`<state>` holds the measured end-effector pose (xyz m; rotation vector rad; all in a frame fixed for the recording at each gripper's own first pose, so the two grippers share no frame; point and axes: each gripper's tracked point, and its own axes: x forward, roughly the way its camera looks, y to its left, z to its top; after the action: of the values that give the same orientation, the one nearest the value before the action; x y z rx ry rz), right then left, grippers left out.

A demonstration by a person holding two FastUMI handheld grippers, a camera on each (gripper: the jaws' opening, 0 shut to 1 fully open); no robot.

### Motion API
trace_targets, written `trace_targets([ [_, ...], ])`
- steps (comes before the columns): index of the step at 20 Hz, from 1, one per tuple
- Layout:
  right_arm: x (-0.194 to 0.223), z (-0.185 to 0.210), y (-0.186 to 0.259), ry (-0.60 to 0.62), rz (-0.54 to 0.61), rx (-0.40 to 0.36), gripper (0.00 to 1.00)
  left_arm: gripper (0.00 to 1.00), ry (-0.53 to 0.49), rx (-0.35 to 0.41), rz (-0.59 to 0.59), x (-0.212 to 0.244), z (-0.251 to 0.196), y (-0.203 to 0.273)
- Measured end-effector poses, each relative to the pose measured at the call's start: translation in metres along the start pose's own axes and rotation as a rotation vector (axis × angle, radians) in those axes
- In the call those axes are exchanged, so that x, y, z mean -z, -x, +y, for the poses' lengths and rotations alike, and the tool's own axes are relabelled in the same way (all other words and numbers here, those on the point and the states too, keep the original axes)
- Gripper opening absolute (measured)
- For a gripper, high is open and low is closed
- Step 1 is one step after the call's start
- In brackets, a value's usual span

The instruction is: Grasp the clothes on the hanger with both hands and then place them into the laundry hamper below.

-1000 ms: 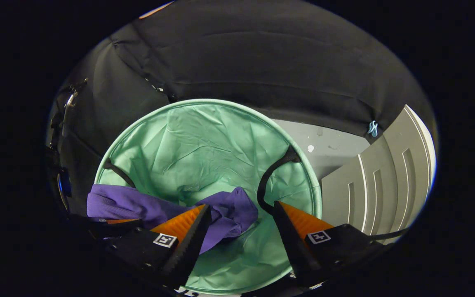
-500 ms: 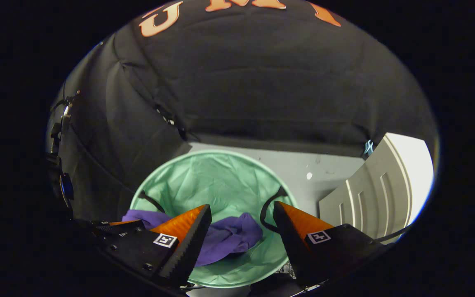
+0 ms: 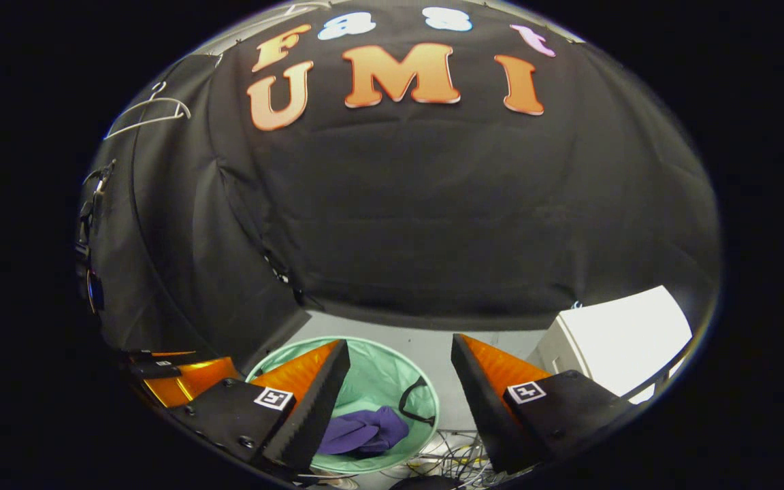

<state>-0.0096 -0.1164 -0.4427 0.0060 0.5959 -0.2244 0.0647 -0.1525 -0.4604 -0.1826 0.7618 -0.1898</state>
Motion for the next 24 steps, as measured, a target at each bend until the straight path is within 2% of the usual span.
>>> trace_targets([
  [2, -0.032, 0.001, 0.023, 0.002, -0.062, -0.004, 0.98, 0.98, 0.013, 0.027, -0.074, -0.032, -0.007, 0.028],
  [6, -0.099, -0.012, 0.079, 0.066, -0.216, 0.019, 0.98, 0.97, -0.014, 0.022, -0.270, -0.085, -0.007, 0.087],
  [7, -0.110, -0.014, 0.091, 0.059, -0.243, 0.017, 0.90, 0.97, -0.025, 0.026, -0.318, -0.098, -0.008, 0.107],
  [11, -0.154, -0.031, 0.135, 0.028, -0.347, 0.042, 0.89, 0.96, -0.066, 0.045, -0.505, -0.147, -0.019, 0.167],
  [13, -0.174, -0.036, 0.160, 0.008, -0.406, 0.036, 0.89, 0.93, -0.087, 0.051, -0.582, -0.162, -0.020, 0.200],
  [18, -0.210, -0.068, 0.215, -0.020, -0.507, 0.061, 0.89, 0.92, -0.122, 0.040, -0.737, -0.202, -0.009, 0.285],
  [19, -0.213, -0.075, 0.222, -0.019, -0.522, 0.070, 0.89, 0.98, -0.124, 0.041, -0.763, -0.207, -0.008, 0.298],
  [20, -0.215, -0.080, 0.227, -0.018, -0.530, 0.078, 0.89, 0.92, -0.125, 0.037, -0.791, -0.210, -0.004, 0.310],
  [24, -0.220, -0.086, 0.238, -0.027, -0.543, 0.099, 0.89, 0.92, -0.129, -0.035, -0.860, -0.224, 0.021, 0.331],
])
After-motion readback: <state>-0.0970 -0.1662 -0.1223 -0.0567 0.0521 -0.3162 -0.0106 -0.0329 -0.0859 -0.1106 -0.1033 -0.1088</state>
